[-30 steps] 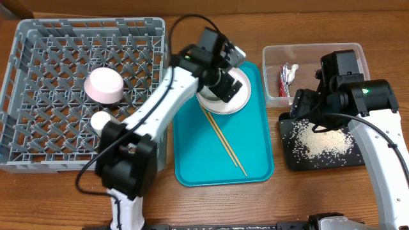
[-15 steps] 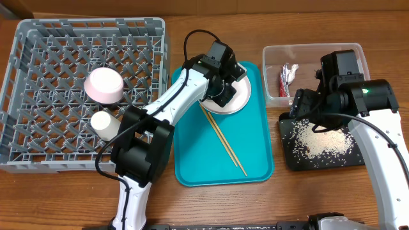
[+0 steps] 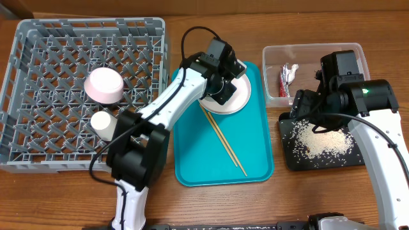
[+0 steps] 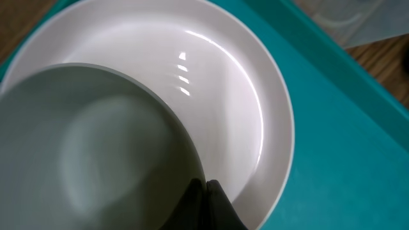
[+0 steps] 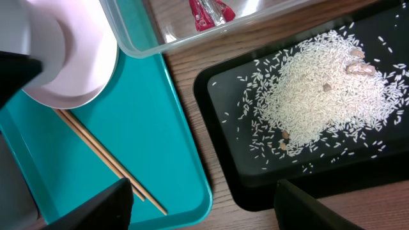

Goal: Sort waste into correct bins and load items into the dishwasher
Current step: 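Move the left gripper to the white bowl on the plate and grasp it, then carry the white bowl into the dish rack and release it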

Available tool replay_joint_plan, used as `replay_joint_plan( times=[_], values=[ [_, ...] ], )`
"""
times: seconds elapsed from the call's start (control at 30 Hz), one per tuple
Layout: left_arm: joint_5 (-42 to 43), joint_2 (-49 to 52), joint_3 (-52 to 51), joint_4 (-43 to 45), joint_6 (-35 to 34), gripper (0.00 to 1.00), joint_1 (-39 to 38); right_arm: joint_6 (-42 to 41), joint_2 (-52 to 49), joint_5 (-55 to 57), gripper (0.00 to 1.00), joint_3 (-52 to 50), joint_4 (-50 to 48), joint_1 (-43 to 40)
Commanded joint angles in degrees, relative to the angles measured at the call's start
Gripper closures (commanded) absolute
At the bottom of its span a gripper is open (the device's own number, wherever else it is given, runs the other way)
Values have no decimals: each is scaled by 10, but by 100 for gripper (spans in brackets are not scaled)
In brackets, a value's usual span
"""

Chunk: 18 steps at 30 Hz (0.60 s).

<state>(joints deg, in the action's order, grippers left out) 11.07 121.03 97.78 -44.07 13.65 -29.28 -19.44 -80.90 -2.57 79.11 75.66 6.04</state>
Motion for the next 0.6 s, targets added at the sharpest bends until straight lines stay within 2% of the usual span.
replay_joint_plan(
  times=[0.0, 0.17, 0.27, 0.4, 0.57],
  values=[
    [3, -80, 8, -7, -7, 96, 3, -1, 5, 6, 28, 4, -3, -2],
    [12, -154, 8, -23, -42, 96, 28, -1, 5, 6, 28, 4, -3, -2],
    [59, -186, 8, -26, -47, 96, 60, -1, 5, 6, 28, 4, -3, -2],
    [186, -215, 8, -26, -47, 96, 135, 0, 5, 6, 28, 4, -3, -2],
    [385, -214, 7, -26, -39, 96, 264, 2, 5, 6, 28, 4, -1, -2]
  ],
)
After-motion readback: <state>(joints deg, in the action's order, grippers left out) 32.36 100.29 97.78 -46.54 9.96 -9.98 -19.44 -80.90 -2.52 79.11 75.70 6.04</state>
